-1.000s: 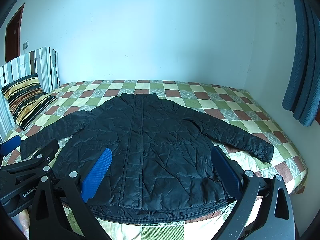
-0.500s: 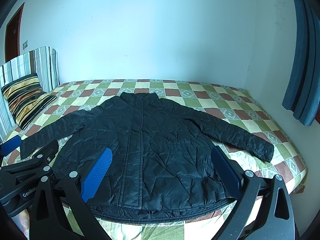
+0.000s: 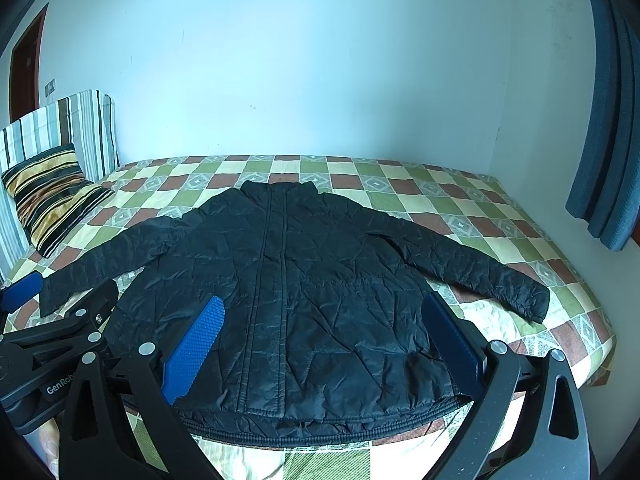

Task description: Fold large clothes

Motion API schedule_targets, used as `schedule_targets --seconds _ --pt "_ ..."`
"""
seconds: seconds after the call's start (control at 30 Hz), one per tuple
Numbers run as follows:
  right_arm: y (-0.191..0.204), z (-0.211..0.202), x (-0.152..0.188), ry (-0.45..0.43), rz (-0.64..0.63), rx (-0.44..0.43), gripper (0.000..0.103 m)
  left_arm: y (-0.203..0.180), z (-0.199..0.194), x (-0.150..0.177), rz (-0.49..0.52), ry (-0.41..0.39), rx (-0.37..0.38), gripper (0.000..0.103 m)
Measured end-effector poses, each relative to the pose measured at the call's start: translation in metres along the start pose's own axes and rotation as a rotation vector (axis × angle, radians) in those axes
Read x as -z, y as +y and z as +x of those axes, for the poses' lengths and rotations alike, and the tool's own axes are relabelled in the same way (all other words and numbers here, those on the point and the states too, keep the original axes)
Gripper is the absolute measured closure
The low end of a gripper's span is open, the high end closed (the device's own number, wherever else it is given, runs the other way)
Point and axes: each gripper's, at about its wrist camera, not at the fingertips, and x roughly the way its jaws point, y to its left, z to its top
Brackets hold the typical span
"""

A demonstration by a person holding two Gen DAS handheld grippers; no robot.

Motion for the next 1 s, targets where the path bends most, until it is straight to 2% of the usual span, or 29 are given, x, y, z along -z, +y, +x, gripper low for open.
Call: schedule_targets --seconds 0.27,0.37,0.67,1.0 --pt "0.002 0.015 0.016 0.017 0.002 -0.002 0.005 0.002 0.002 0.002 0.002 0.006 -0.002 0.002" --pt "0.002 0.017 0.016 0.025 0.001 -0.002 0.005 0.002 0.021 0.018 0.003 0.016 -0.002 0.002" --pt "0.004 0.038 0.010 0.080 0.008 -0.013 0.005 -0.001 0.040 0.008 0.013 0.070 -0.008 0.002" --pt "-0.003 0.076 0.010 0.143 0.031 -0.024 0.005 -0.013 0.077 -0.002 0.045 0.119 -0.004 0.002"
